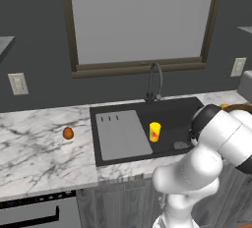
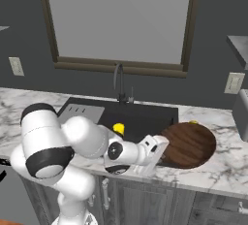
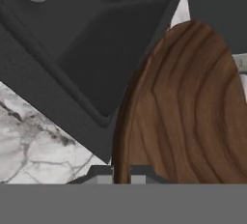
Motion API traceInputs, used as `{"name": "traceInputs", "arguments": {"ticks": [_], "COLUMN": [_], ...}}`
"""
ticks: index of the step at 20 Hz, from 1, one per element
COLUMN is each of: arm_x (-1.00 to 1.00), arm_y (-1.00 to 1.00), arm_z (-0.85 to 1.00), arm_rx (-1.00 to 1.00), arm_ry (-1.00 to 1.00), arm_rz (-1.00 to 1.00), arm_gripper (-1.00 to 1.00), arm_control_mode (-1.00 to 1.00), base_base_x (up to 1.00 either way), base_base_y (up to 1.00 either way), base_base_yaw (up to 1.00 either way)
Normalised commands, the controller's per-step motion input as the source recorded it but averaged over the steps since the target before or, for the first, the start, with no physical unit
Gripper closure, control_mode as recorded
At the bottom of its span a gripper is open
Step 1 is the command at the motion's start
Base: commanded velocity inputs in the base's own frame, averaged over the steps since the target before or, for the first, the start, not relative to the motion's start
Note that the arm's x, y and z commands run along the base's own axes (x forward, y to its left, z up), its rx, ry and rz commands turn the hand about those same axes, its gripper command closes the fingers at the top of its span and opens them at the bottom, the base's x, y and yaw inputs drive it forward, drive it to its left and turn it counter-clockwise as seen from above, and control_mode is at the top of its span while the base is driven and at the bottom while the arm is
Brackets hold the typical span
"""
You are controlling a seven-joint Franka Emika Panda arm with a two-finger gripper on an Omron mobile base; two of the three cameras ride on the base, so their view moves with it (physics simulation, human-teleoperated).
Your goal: Remove the mango and lemon from the sink. Then move the bowl and cup from the counter to the sink for washing.
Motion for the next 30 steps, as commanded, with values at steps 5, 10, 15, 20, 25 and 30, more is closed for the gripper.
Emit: {"name": "traceInputs", "arguments": {"ticks": [5,10,15,20,25,30], "arm_x": [0.00,0.00,0.00,0.00,0.00,0.00], "arm_y": [0.09,0.10,0.17,0.17,0.17,0.20], "arm_z": [0.48,0.52,0.43,0.38,0.36,0.28], "arm_rx": [0.00,0.00,0.00,0.00,0.01,0.04], "arm_ry": [0.16,0.12,0.13,0.14,0.06,0.03], "arm_rz": [0.10,0.11,0.10,0.11,0.13,0.14], "arm_gripper": [1.00,1.00,1.00,1.00,1.00,1.00], "arm_control_mode": [-1.00,-1.00,-1.00,-1.00,-1.00,-1.00], "base_base_x": [0.00,0.00,0.00,0.00,0.00,0.00], "base_base_y": [0.00,0.00,0.00,0.00,0.00,0.00], "base_base_yaw": [0.00,0.00,0.00,0.00,0.00,0.00]}}
